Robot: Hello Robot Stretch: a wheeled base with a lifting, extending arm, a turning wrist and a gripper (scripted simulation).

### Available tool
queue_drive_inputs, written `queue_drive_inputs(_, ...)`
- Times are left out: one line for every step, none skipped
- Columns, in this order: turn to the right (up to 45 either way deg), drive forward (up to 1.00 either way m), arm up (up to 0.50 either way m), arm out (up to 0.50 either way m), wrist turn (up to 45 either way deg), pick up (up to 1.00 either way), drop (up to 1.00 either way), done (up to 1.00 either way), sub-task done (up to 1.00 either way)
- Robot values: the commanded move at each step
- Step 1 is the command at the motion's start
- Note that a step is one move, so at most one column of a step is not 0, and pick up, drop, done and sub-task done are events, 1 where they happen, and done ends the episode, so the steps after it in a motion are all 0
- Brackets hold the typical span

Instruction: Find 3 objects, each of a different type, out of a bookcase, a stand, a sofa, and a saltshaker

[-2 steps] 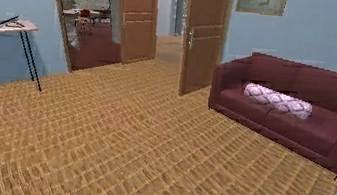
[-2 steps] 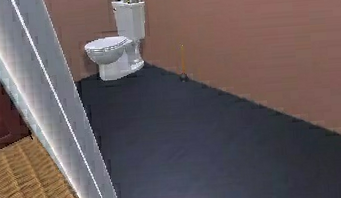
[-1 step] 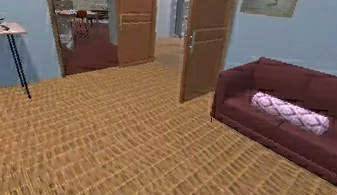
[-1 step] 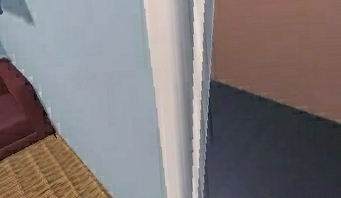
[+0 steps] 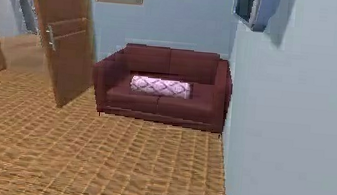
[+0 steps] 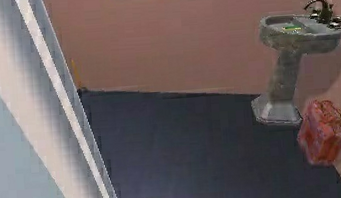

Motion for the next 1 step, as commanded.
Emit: queue_drive_inputs(0.0, 1.00, 0.00, 0.00, 0.0, 0.00, 0.00, 0.00, 0.00)
